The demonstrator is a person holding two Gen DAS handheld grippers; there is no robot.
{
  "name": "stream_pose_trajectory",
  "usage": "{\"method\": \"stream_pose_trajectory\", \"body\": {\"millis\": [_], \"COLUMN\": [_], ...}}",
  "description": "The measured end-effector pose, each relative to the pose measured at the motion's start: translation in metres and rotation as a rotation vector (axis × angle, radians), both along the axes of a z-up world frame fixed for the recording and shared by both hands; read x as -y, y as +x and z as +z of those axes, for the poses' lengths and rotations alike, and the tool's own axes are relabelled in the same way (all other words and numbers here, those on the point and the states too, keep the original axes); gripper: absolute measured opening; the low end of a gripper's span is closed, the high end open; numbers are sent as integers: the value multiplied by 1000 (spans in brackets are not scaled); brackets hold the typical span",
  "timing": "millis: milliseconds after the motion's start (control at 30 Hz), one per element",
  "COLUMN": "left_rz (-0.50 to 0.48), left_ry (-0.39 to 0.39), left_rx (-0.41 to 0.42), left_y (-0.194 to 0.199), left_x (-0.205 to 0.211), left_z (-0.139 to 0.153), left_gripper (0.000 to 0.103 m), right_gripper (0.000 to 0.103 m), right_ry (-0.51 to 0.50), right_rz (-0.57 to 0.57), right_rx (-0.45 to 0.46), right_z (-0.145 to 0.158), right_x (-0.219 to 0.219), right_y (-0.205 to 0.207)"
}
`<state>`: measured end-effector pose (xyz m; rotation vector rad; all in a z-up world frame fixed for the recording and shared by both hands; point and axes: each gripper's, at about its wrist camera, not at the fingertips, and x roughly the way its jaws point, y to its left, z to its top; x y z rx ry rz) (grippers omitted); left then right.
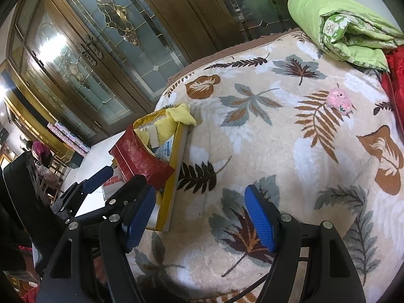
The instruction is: Organize soft objects
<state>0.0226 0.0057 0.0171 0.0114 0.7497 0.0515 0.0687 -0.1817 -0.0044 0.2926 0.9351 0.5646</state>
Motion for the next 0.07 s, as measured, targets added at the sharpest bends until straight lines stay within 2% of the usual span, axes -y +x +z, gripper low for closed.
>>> {"method": "stream_pose_trajectory", "body": {"millis": [67], "left_rz": [6], "left_ry": [19], "left_rx": [3], "left_y": [0], "left_x": [1], "left_z": [0], "left_gripper": [82], "right_gripper": [73], "right_ry": [3], "right_rz": [-4], "right_rx": [1], "right_z": [0], "right_x": [1], "right_y": [0]}}
